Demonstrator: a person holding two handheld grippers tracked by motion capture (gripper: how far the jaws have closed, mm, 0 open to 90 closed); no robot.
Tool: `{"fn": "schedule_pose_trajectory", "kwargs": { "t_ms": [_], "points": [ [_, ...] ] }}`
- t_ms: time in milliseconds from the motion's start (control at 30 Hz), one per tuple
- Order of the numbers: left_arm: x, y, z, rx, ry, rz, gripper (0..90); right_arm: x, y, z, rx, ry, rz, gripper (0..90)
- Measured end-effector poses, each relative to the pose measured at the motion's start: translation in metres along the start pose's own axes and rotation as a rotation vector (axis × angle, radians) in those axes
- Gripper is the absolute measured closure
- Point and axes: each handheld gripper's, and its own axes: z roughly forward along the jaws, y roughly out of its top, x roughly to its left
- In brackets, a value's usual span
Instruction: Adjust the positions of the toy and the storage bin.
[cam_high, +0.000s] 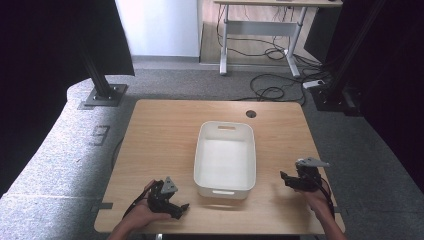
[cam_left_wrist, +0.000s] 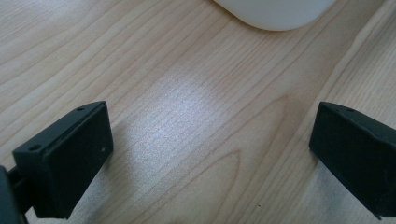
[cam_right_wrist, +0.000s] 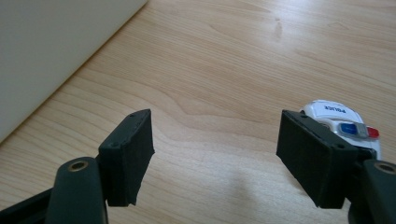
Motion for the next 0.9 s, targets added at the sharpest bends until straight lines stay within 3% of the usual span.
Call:
{"fn": "schedule_pose_trajectory", "kwargs": {
  "t_ms": [433,900],
  "points": [
    [0.0,0.0,0.0,-0.001,-0.001,0.002,0.0,-0.014,-0.002,0.001,-0.003,0.005,0.015,26.9],
    [0.0,0.0,0.0,-0.001,-0.002,0.003,0.0,-0.029,-0.005,0.001,-0.006,-0.031,0.036,27.3]
  ]
}}
